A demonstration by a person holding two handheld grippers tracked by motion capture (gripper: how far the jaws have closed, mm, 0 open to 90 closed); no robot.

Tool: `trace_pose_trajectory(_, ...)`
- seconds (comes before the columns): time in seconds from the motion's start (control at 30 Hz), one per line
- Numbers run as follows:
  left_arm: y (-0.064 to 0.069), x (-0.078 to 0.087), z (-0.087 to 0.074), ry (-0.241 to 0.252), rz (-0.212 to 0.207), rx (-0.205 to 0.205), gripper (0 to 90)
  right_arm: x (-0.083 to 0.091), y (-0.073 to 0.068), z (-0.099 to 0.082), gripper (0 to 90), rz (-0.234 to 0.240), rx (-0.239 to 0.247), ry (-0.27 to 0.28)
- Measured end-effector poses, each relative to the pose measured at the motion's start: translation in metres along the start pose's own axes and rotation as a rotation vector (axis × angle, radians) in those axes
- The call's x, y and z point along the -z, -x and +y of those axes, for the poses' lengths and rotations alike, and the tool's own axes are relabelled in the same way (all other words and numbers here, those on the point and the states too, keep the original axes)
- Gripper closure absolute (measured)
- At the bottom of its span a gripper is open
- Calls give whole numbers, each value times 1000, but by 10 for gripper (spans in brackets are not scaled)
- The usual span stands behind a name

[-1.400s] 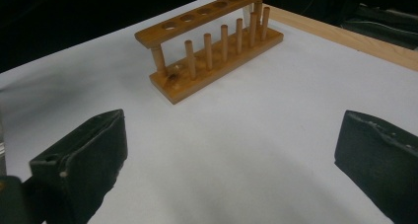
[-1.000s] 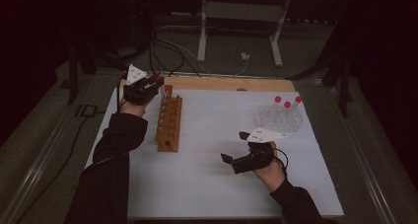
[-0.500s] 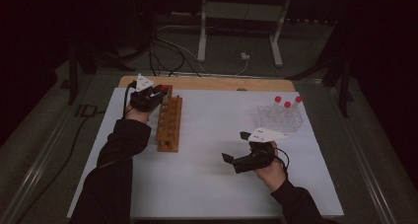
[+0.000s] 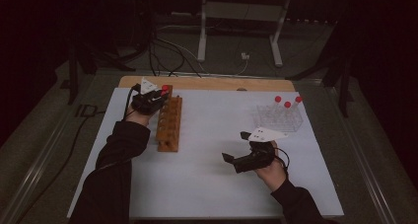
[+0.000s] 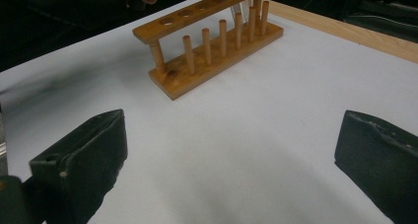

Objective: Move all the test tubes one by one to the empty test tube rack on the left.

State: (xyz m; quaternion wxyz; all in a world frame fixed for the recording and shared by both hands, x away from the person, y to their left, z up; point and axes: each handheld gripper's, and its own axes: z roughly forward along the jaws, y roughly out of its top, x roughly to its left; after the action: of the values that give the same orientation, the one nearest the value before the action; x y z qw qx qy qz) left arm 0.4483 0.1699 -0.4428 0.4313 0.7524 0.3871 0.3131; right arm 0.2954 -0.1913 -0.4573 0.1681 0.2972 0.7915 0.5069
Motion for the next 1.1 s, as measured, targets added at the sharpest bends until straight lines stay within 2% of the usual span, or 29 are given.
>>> trace_pose_trajectory(0.27,0,-1,13,-94,-4,-36,720,-1,3,-1,0,1,-12,-7)
trace_pose_trajectory(0.37,0,0,17,-112,-8,-35,719,-1,4,-1,0,0,-14,-8)
trace_pose_trajectory(0.43,-1,-1,19,-141,-16,-25,718,-1,5,-2,0,-1,-20,-7)
trace_pose_trajectory(0.63,-1,-2,21,-155,-19,-40,717,-1,6,-2,0,3,-27,-6)
trace_pose_trajectory(0.73,-2,-2,20,-146,-40,-25,707,-1,7,-2,0,3,-29,-6)
trace_pose_trajectory(0.83,-1,0,19,-143,-70,-12,634,0,7,-2,0,2,-28,-5)
trace_pose_trajectory(0.97,0,8,20,-138,-65,5,441,1,7,-1,0,0,-29,0)
trace_pose_trajectory(1.1,-2,23,19,-102,-95,26,330,3,8,0,0,-4,-29,6)
